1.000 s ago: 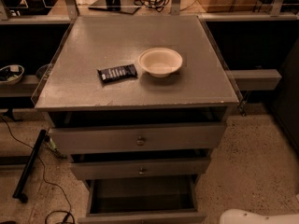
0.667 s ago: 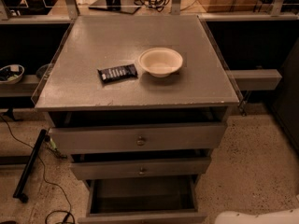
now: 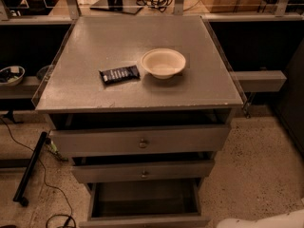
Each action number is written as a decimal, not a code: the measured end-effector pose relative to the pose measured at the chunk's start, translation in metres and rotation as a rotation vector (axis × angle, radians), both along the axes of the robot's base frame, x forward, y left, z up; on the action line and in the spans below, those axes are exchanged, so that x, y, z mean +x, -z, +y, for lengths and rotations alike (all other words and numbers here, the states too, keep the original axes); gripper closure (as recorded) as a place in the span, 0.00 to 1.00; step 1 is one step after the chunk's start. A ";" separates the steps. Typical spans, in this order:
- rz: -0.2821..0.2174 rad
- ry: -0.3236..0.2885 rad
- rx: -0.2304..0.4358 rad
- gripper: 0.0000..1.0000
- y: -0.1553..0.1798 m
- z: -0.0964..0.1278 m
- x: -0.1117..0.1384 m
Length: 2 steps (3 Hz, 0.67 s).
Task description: Close bottom drawer
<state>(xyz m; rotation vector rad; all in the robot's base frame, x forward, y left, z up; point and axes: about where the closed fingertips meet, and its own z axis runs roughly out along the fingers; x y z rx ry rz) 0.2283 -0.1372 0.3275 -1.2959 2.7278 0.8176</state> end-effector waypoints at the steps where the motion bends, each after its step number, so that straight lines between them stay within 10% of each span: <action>1: -0.013 0.075 0.021 1.00 0.035 0.004 0.016; 2: -0.025 0.123 0.048 1.00 0.052 0.001 0.036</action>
Offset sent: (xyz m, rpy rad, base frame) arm 0.0620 -0.0038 -0.0710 0.0780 -0.0444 -0.1822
